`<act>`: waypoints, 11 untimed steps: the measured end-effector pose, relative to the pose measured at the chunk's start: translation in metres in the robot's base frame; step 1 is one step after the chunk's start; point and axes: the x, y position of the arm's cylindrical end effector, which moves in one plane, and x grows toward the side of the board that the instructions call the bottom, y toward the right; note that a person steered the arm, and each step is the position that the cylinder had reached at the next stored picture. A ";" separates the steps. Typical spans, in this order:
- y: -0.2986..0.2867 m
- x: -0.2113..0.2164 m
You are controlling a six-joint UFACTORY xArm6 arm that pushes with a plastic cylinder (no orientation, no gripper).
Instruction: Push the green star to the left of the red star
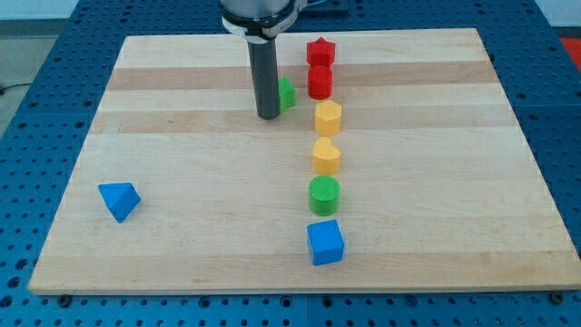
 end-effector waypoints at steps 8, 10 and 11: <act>0.024 -0.033; -0.032 -0.032; -0.049 -0.049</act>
